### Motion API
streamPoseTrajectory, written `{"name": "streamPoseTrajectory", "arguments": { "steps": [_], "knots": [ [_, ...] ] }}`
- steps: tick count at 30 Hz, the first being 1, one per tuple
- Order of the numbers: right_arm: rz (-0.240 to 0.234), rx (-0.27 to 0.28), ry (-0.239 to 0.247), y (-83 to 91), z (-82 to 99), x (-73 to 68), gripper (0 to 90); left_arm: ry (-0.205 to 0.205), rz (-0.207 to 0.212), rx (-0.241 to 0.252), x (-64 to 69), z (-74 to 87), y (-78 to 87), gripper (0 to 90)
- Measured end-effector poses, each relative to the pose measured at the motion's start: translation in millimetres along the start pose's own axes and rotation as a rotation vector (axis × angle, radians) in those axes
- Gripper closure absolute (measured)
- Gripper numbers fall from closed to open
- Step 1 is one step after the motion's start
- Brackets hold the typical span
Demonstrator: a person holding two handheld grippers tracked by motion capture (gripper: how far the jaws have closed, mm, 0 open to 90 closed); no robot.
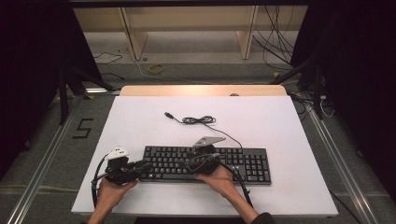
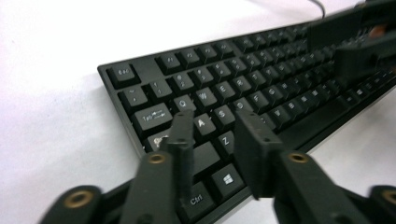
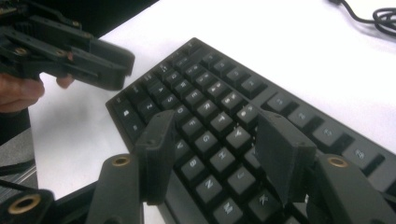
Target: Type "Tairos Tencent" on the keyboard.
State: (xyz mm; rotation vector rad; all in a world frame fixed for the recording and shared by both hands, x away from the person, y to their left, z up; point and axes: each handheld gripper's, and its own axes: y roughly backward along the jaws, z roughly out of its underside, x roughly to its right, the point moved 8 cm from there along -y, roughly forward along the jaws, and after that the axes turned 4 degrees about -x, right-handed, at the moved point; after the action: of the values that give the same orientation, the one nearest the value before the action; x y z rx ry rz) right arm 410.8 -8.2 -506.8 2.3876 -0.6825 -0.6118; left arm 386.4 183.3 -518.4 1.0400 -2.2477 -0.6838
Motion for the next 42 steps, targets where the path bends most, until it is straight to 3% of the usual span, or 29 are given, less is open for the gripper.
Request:
{"name": "streamPoseTrajectory", "arguments": {
  "steps": [9,16,42],
  "knots": [
    [0.026,-0.004,0.029,-10.5,-8.7,-1.9,76.6,-0.043,-0.01,-0.049,1.2,5.0,-3.8,87.7],
    [0.038,-0.029,0.039,-21.0,-11.7,-3.0,89.2,-0.038,-0.012,-0.067,-0.5,6.5,-6.5,89.0],
    [0.075,-0.096,0.024,-47.0,-8.7,2.1,90.0,-0.036,-0.016,-0.109,-2.4,10.4,-10.8,89.0]
  ]
}}
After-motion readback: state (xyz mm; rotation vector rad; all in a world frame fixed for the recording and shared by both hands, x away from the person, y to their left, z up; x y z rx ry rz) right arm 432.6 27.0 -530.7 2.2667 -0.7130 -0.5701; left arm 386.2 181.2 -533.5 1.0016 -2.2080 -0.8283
